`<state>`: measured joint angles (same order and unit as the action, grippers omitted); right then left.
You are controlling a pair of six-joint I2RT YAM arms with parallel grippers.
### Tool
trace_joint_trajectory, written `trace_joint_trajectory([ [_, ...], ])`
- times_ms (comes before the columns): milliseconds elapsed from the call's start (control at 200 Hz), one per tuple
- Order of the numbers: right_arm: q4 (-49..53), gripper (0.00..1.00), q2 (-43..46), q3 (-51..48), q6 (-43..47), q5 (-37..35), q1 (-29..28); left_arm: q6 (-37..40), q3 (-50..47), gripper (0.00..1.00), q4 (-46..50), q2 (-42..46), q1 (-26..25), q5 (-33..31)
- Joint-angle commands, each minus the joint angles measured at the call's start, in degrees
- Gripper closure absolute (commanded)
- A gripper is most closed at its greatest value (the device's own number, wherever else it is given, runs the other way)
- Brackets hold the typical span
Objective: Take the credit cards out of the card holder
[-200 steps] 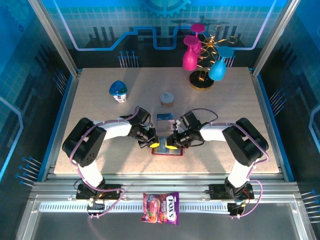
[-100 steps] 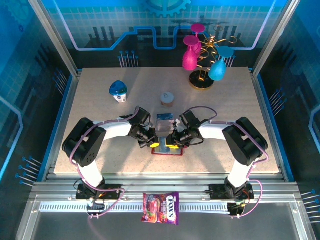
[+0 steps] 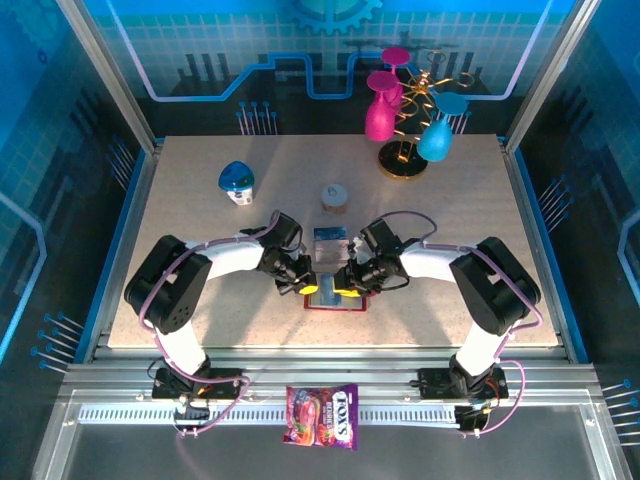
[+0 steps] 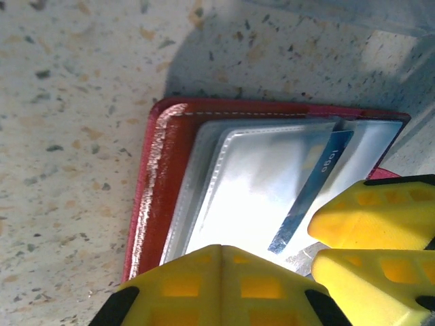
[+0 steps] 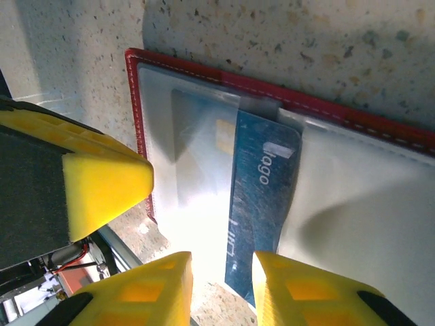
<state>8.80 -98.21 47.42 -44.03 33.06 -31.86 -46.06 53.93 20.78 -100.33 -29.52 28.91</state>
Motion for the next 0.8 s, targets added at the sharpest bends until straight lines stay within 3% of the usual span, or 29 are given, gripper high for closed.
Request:
trace_joint_trajectory([
  [0, -1.44, 0.69, 1.5, -1.52, -1.26, 0.34, 1.16, 1.8, 2.37, 1.0, 2.81, 0.8, -1.31, -0.11],
  [795, -8.32, 0.72, -1.16, -4.86, -4.61, 2.8, 2.65, 4.49, 3.11, 1.0, 6.09, -4.17, -2.63, -2.39],
])
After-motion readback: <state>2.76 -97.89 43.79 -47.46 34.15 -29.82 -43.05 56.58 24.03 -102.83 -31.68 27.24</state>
